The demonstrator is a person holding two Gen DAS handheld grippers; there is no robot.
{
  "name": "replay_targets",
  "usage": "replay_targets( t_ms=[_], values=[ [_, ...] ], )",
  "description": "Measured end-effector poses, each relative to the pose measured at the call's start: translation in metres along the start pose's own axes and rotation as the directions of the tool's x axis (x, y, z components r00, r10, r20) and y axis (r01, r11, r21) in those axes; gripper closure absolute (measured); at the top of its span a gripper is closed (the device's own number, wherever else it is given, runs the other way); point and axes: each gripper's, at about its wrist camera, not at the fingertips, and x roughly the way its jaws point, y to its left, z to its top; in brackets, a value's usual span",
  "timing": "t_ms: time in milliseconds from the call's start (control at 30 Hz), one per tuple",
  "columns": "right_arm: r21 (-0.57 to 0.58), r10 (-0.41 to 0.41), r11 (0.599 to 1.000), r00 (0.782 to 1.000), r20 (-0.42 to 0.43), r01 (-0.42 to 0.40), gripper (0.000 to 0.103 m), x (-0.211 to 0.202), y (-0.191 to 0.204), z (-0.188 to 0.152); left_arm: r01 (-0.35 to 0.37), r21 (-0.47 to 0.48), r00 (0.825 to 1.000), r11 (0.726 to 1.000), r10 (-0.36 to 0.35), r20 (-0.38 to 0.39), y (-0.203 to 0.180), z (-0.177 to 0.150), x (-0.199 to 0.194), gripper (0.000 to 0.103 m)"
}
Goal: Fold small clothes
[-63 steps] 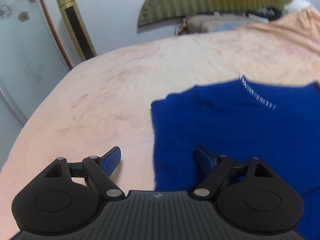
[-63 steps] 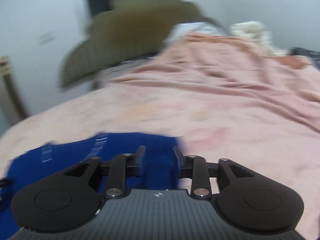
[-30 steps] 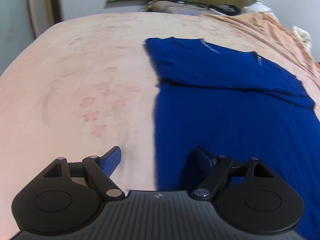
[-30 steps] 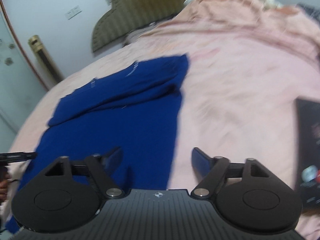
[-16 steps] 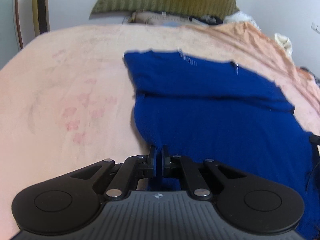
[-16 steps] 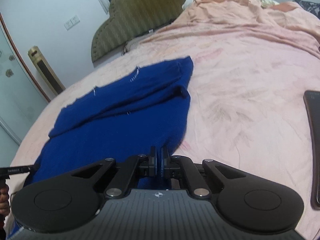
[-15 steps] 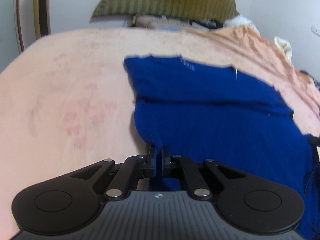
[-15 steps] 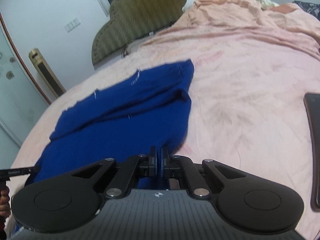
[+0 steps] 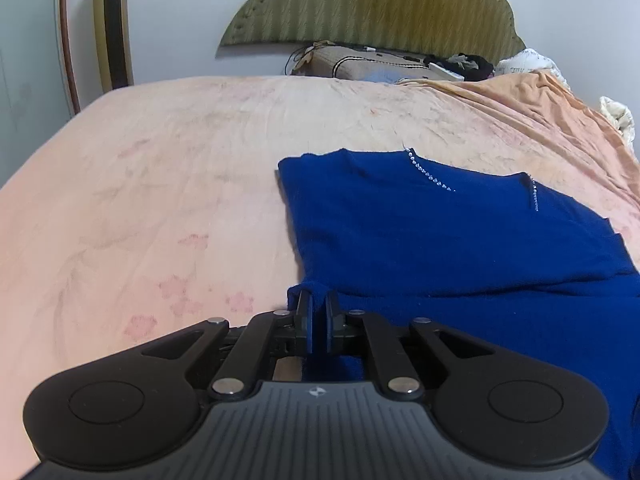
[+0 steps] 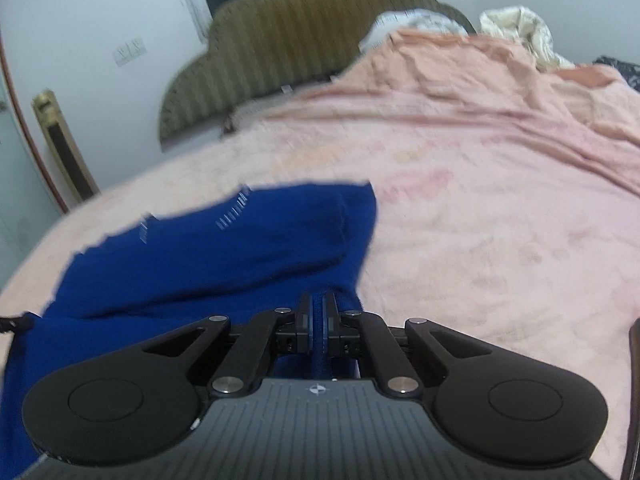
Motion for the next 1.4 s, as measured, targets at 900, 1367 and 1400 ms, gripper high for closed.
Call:
replay_targets(
  t_ms=[900, 1367, 1400],
  values=[
    [-0.482, -0.107, 0.873, 0.993, -0.04, 0.075, 0.018, -0.132, 0.049, -0.08, -0.147, 0.319, 0.986, 0.936, 0.164, -0.028, -0.034, -0.113, -0.111, 0.028],
    [-0.509, -0.078, 0.858, 0.997, -0.013, 0.06, 0.011, -0.136, 0.072, -0.096, -0.142, 0.221, 0.987, 0.965, 0.154, -0.037, -0.05, -0.104, -0.11, 0.028],
    [-0.511, -0.05, 0.859, 0.999, -0.018, 0.034, 0.01, -0.137, 0.077, -0.099, -0.149, 0.229, 0.986, 0.962, 0.162, -0.041, -0.054, -0.106, -0.109, 0.028]
  ],
)
